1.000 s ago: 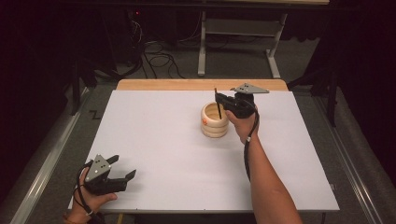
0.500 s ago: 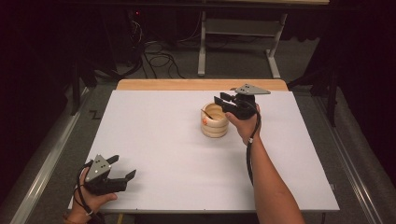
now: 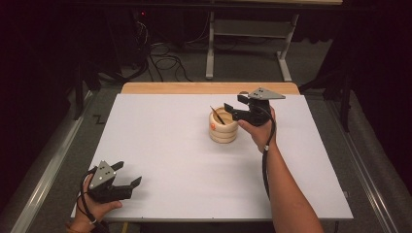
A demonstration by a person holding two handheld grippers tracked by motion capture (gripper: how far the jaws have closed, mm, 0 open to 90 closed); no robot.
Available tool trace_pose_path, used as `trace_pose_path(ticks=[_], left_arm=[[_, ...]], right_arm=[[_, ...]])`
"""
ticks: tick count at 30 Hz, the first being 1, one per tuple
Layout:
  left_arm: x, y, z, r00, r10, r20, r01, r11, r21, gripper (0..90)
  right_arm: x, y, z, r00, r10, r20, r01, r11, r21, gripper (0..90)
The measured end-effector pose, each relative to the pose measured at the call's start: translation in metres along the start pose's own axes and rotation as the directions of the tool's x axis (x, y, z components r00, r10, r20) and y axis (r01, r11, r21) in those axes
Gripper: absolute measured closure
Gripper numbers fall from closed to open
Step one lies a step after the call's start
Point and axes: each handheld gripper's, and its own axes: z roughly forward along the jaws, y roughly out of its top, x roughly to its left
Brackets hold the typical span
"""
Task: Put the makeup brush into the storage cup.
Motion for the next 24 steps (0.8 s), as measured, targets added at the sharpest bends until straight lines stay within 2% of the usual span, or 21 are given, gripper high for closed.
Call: trace_pose_path(ticks=[11,13,17,24], left_arm=[[0.0,0.0,0.0,1.0,0.002,0.001,-0.002,1.0,0.0,17.6],[0.0,0.0,0.0,1.0,0.002,0.001,-0.002,1.0,0.001,17.6],[0.0,0.0,0.0,1.0,0.004,0.0,-0.004,1.0,0.0,17.6],[0.0,0.0,0.0,1.0,0.005,0.0,-0.005,1.0,0.001,17.6]], right_arm=[[0.001,0.004,-0.009,0.9977,-0.056,0.038,0.055,0.998,0.015,19.7],[0.002,0.005,-0.011,0.9959,-0.067,0.062,0.065,0.998,0.027,17.4],[0.002,0.006,-0.014,0.9956,-0.064,0.068,0.062,0.997,0.037,18.0],[0.0,0.007,-0.02,0.994,-0.085,0.069,0.083,0.996,0.039,20.6]])
